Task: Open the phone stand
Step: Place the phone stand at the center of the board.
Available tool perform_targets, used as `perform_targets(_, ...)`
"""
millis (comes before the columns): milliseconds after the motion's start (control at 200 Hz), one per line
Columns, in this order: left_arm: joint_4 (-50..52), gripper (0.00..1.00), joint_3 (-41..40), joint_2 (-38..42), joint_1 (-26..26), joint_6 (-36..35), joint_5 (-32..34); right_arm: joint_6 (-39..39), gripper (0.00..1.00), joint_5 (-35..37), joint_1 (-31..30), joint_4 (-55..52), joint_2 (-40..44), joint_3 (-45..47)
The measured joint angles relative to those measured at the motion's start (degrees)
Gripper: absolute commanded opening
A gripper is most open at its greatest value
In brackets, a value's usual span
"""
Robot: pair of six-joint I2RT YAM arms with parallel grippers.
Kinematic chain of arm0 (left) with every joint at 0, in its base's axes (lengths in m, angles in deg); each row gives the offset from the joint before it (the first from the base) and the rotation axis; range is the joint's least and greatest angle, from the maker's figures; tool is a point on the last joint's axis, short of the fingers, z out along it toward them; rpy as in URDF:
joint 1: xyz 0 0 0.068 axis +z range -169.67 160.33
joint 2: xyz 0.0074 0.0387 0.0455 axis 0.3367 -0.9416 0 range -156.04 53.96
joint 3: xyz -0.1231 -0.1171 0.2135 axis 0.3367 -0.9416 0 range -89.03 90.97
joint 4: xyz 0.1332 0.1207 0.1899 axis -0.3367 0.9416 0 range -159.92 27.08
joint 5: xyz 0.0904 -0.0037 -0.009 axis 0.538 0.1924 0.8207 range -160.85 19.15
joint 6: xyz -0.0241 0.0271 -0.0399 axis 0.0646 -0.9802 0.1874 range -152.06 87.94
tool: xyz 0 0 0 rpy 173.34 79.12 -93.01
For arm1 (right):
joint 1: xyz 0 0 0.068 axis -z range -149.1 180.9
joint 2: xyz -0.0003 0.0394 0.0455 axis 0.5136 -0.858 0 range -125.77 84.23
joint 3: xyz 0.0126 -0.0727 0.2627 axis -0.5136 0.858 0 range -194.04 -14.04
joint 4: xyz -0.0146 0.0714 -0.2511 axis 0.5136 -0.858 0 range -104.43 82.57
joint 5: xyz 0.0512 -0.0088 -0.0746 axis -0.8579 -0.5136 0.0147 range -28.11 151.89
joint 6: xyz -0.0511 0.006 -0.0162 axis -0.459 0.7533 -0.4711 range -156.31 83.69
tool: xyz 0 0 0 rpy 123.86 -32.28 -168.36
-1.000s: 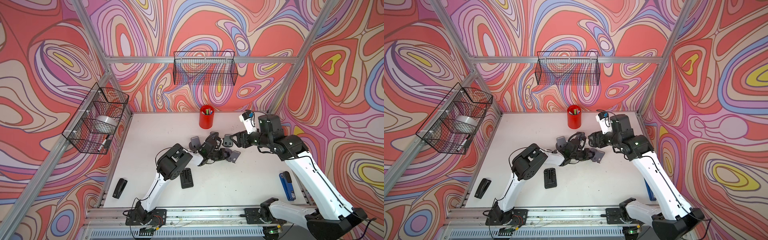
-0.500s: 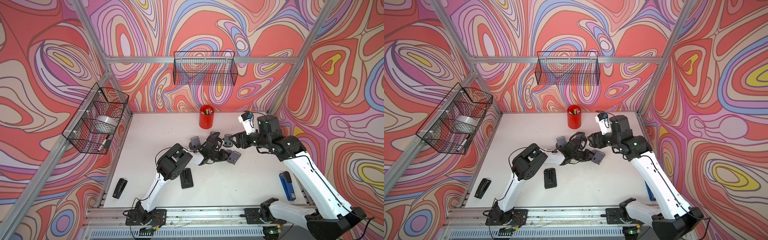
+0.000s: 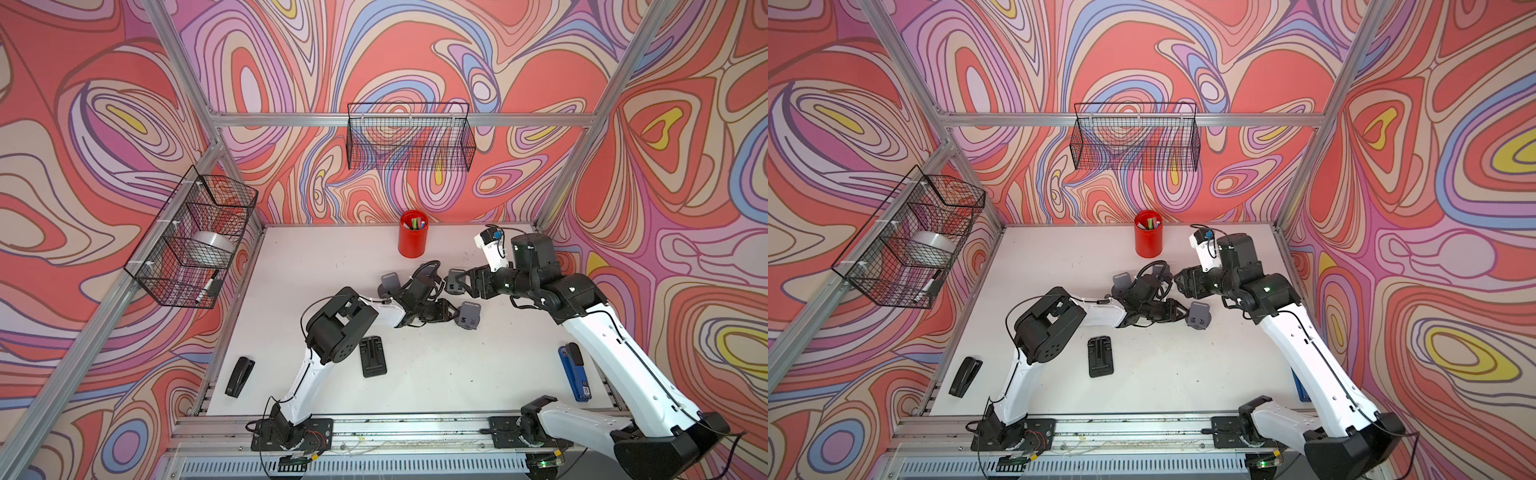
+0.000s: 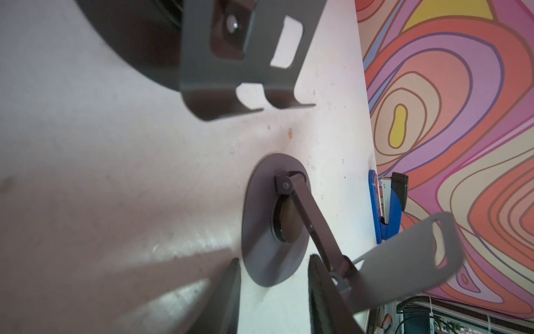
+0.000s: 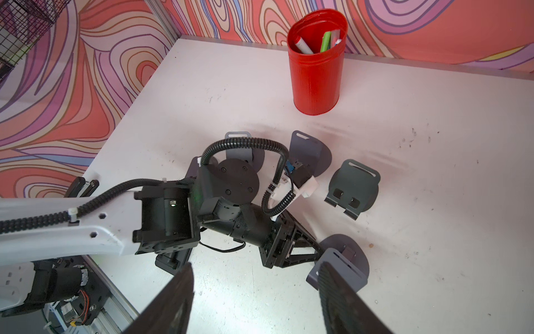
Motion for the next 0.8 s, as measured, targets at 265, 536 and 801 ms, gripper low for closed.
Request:
perform_targets(265, 6.2, 0.37, -4.5, 5.9, 0.4, -2.6, 2.5, 4.2, 0.68, 1.8, 0.0, 1.1, 2.0, 4.0)
perform_targets(536, 16.9, 0.55, -6.0, 19.1, 0.4, -6.9, 6.8, 9.3, 0.63, 3.0, 0.0, 1.3, 2.0, 6.4)
perform_targets(801, 25.6, 0.96, -13.3, 43.1, 0.4, -10.8, 22.8, 20.3, 0.68, 10.7, -10.9, 1.9, 1.3, 9.7)
